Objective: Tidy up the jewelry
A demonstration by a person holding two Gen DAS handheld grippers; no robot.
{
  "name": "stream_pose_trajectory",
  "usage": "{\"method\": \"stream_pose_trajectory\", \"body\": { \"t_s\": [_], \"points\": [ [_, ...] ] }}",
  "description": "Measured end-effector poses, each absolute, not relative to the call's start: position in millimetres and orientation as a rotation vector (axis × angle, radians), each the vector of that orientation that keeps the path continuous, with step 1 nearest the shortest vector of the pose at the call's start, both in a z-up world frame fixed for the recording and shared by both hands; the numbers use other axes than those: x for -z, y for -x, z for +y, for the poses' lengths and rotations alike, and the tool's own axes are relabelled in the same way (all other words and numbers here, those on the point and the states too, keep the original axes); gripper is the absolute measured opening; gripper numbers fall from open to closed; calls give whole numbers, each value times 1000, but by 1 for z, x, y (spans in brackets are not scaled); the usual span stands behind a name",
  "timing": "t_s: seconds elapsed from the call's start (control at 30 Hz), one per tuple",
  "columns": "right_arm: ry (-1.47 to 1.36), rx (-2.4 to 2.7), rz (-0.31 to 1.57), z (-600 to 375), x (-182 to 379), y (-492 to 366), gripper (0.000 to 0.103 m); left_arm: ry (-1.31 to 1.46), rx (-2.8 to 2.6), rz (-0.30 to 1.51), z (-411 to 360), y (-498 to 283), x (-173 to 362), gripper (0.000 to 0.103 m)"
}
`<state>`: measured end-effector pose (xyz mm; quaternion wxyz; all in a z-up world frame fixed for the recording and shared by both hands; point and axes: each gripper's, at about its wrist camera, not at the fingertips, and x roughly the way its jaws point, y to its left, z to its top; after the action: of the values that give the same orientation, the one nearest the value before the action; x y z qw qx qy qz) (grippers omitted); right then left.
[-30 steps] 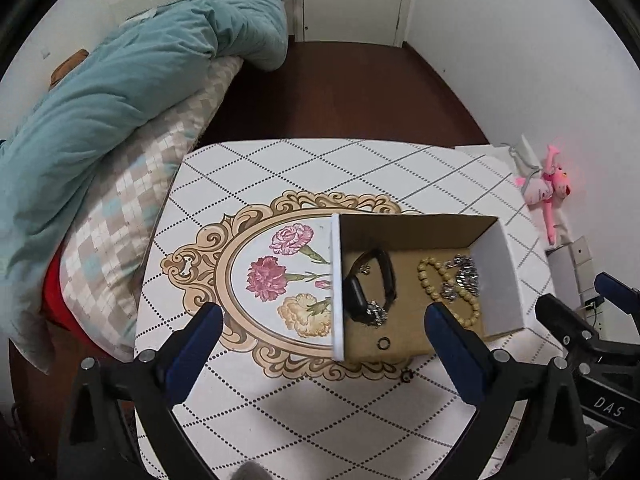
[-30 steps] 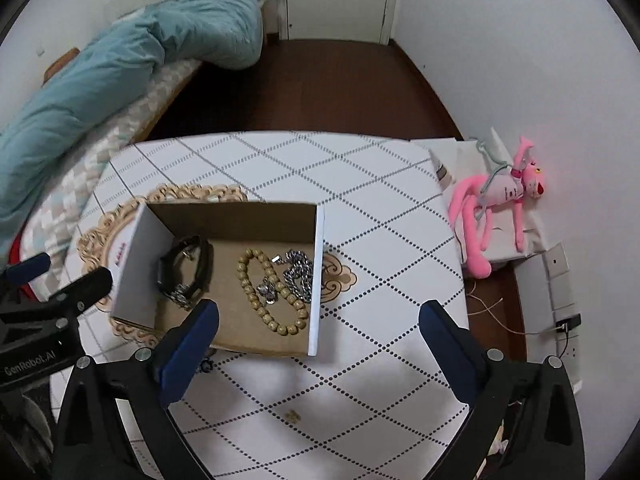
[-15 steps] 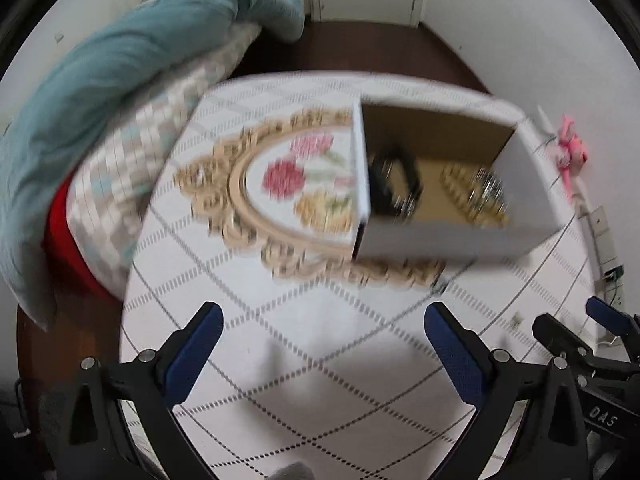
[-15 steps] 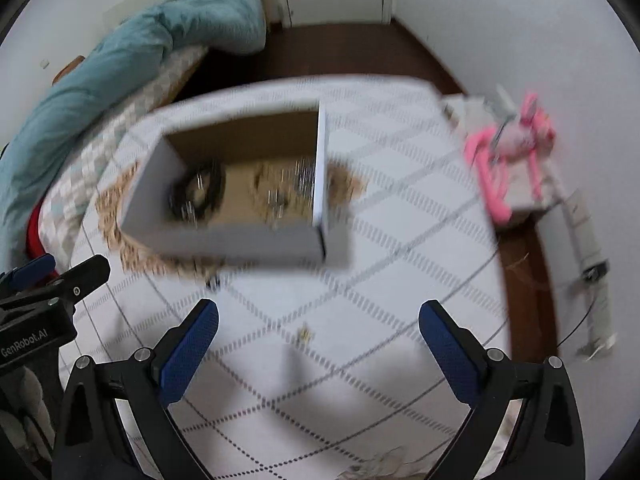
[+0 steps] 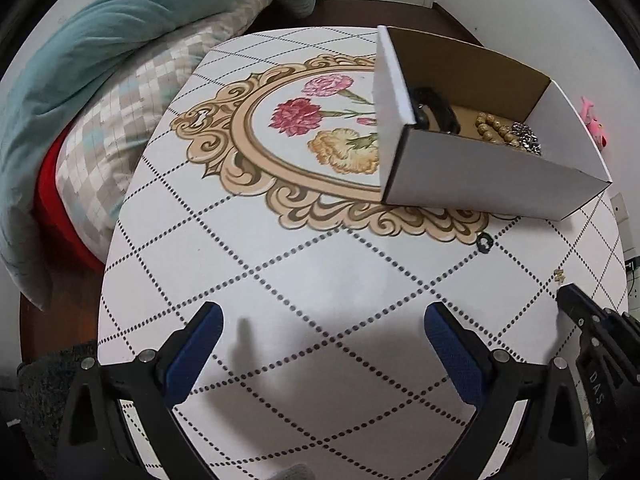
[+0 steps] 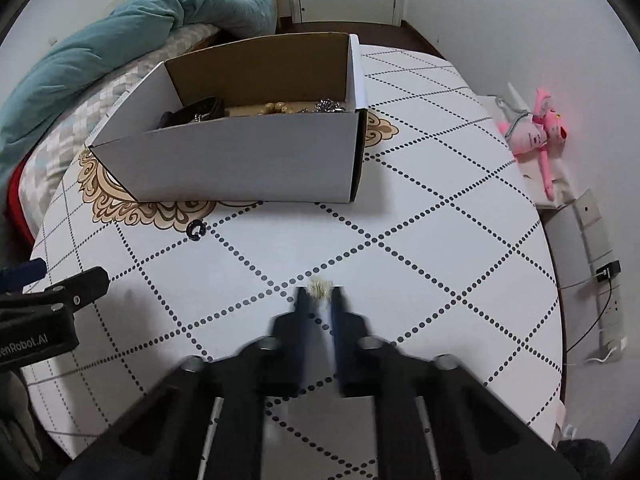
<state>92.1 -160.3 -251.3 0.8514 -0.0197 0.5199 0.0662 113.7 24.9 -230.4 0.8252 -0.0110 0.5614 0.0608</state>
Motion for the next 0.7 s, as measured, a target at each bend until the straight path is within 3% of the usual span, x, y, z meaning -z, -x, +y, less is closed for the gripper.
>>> {"method": "stream_pose_trajectory", "body": {
  "t_s": [0.37, 0.53, 0.6, 0.7],
  "points": [
    [-82, -81, 1064, -196, 228, -100, 0, -14, -16, 1148, -25, -141, 231, 99],
    [-118, -42, 1072, -215, 230, -108, 0, -57, 19, 1127, -44, -148, 234, 73],
    [-136, -34, 1071, -221, 231, -110, 0, -74, 30, 1122, -49, -150, 235, 47],
    [-146, -27, 1067, -225, 230, -112, 0, -62, 66, 1128, -51, -153, 238, 23]
  ]
}}
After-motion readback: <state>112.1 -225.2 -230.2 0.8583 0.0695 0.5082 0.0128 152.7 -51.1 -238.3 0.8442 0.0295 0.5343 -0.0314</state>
